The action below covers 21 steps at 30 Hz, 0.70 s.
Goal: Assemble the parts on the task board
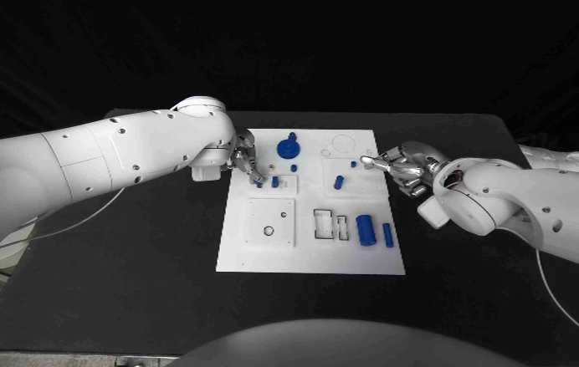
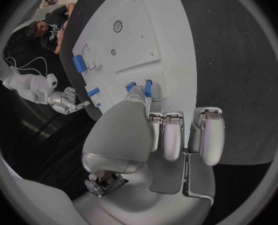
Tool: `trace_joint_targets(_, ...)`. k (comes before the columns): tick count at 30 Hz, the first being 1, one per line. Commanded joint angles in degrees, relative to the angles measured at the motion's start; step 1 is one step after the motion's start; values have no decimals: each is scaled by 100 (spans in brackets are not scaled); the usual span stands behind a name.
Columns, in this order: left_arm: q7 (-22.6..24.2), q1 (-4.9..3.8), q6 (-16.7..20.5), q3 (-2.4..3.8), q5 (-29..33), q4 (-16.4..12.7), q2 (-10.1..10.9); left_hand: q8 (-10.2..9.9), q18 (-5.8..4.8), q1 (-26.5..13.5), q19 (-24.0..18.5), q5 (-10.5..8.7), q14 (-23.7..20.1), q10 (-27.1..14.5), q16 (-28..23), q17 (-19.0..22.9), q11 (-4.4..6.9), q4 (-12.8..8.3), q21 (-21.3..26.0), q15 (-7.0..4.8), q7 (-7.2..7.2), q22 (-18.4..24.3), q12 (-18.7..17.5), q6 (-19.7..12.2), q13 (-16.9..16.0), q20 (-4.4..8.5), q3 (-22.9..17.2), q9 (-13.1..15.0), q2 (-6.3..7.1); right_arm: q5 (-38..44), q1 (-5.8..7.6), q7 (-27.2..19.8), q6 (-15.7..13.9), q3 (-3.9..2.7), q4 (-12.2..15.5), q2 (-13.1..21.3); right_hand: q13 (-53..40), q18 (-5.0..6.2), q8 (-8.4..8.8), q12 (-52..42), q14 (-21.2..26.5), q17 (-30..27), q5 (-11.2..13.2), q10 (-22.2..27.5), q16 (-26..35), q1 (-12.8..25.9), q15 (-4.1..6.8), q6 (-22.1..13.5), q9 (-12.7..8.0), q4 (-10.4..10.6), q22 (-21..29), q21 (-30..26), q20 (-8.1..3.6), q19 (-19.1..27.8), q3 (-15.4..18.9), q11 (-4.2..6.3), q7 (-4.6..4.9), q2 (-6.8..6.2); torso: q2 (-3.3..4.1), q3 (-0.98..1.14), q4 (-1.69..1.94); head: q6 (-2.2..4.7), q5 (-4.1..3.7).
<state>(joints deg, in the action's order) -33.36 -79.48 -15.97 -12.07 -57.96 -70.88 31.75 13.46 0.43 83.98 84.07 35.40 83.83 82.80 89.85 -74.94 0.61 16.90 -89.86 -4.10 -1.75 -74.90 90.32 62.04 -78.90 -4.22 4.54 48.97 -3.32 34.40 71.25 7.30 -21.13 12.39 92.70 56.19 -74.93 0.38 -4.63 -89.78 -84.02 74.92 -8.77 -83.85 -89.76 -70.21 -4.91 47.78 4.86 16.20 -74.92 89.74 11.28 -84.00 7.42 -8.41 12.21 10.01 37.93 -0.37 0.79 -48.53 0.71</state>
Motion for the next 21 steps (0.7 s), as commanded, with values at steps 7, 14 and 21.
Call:
trace_joint_targets(7, 44, 9, -147, -4, 14, -15, -17, 18, -43, 84, 593, -3, 617, 720, 15, -1506, 114, -9, -14, -21, 24, -1510, -32, 10, -1110, -39, -37, 6, -149, 46, -4, -40, 30, 1, -1, -9, -1507, -38, -38, -22, -598, 1508, -17, -615, -24, -10, -42, -51, 6, -11, -1508, 26, 26, -600, 31, -38, 66, 30, 3, -1, -2, 7, -16)
trace_joint_targets(14, 40, 10, -169, -5, 16, -13, -25, 19, -43, 85, 593, -8, 617, 720, 15, -1506, 115, -10, -14, -21, 25, -1510, -32, 10, -1110, -40, -49, 7, -152, 46, -4, -43, 23, 1, -4, -9, -1507, -38, -38, -22, -598, 1508, -17, -615, -24, -10, -42, -51, 6, -11, -1508, 26, 26, -600, 31, -38, 66, 30, 1, -6, -3, 3, -16)
trace_joint_targets(21, 54, 12, -166, -6, 16, -12, -32, 19, -43, 85, 593, -11, 617, 720, 15, -1506, 115, -9, -14, -21, 25, -1510, -32, 9, -1110, -41, -63, 8, -158, 45, -4, -50, 24, 1, -7, -19, -1507, -38, -38, -22, -598, 1508, -17, -615, -24, -10, -42, -51, 6, -11, -1508, 26, 26, -600, 31, -38, 66, 30, 0, -3, 4, -3, -21)
